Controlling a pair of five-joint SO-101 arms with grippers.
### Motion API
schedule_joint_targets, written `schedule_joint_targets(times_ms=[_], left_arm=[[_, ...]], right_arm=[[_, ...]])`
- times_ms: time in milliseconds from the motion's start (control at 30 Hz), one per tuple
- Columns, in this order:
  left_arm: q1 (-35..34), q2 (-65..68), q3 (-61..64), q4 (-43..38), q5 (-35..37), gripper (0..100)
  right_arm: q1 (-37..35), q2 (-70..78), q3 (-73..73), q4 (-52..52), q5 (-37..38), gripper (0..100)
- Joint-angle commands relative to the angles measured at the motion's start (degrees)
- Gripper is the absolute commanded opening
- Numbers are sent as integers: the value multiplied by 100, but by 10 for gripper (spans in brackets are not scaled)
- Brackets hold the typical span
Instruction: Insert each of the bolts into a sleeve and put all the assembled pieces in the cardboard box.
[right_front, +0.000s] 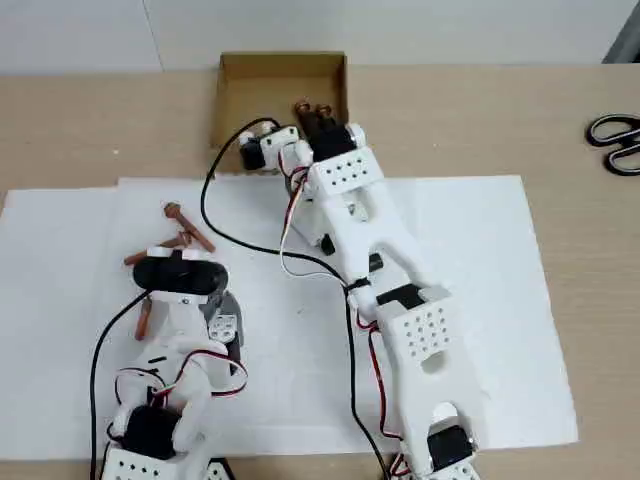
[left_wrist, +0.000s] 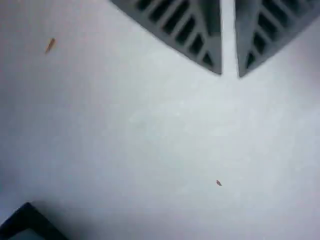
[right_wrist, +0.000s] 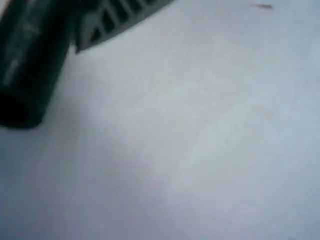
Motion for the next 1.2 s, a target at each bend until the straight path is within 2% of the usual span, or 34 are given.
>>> schedule_joint_targets(times_ms=[0,600,667,800,867,1033,1167], left_arm=[[-26,-44,-22,-9,62,6],[-26,-44,-22,-9,62,6],[-26,-44,-22,-9,62,6],[-26,-44,-22,-9,62,6],[-26,-44,-22,-9,62,6],[-26,-44,-22,-9,62,6],[-26,-44,-22,-9,62,6]], right_arm=[[-13,22,-62,-127,9,151],[-84,681,-62,-338,-185,146],[-84,787,-62,-312,-246,117],[-75,831,-62,-312,-237,0],[-75,813,-70,-233,-237,7],[4,462,-545,163,-237,3],[48,-462,-624,198,-229,2]])
